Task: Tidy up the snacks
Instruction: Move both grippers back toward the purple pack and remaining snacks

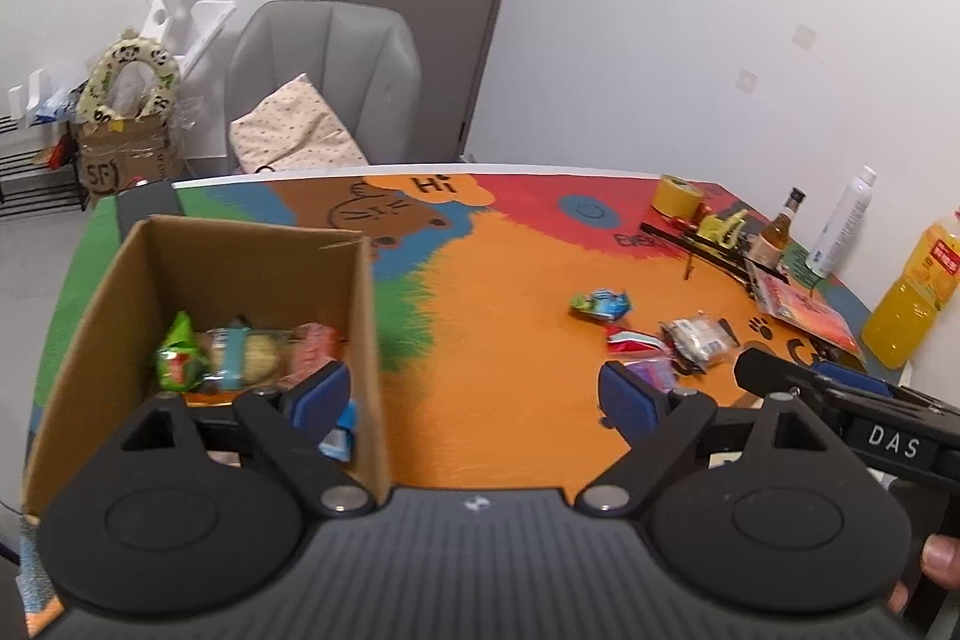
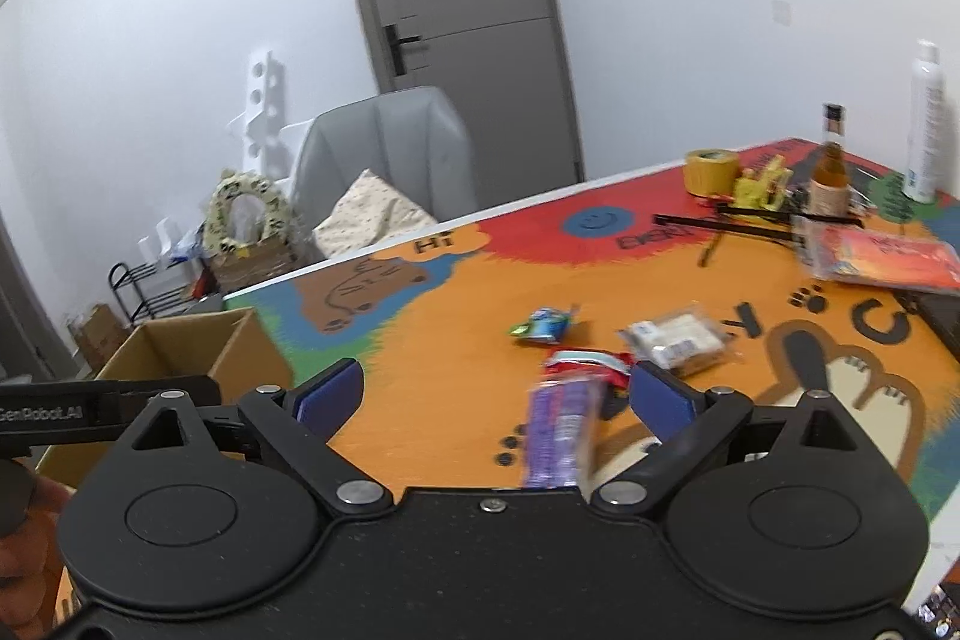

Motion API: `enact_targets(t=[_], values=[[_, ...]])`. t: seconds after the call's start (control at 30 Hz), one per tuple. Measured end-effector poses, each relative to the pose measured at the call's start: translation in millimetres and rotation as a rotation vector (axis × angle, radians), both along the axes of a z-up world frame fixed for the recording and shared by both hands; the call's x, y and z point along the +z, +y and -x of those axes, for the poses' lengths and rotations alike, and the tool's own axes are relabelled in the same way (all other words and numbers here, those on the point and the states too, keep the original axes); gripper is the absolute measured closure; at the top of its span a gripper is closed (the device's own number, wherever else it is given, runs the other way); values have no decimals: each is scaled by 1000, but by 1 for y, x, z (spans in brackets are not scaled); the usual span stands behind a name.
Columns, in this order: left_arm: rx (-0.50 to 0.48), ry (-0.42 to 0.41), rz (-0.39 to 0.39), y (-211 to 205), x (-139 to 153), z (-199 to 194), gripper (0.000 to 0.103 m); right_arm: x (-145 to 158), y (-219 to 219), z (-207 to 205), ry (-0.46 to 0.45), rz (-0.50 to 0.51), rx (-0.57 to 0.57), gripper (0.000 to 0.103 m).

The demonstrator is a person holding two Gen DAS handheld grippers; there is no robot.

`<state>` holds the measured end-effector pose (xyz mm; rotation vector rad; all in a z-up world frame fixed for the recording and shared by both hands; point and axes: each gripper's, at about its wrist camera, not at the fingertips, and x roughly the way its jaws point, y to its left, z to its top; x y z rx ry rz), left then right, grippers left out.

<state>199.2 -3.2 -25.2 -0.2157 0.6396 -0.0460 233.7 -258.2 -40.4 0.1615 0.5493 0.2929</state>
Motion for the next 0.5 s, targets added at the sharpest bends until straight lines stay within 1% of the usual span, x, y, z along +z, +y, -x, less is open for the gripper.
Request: enact_targets(t=[0.23,0.4,0.5], values=[[-30,7,-5,-32,-2,-11,14,-10,-33,-7,17,-18,-26,6],[-34,28,6,-50,-10,-20,14,-19,-50,-12,37,-15,-29,6],[-40,41,12,-60,-17,-25,14,-25,-59,-16,49,-16,-31,9]])
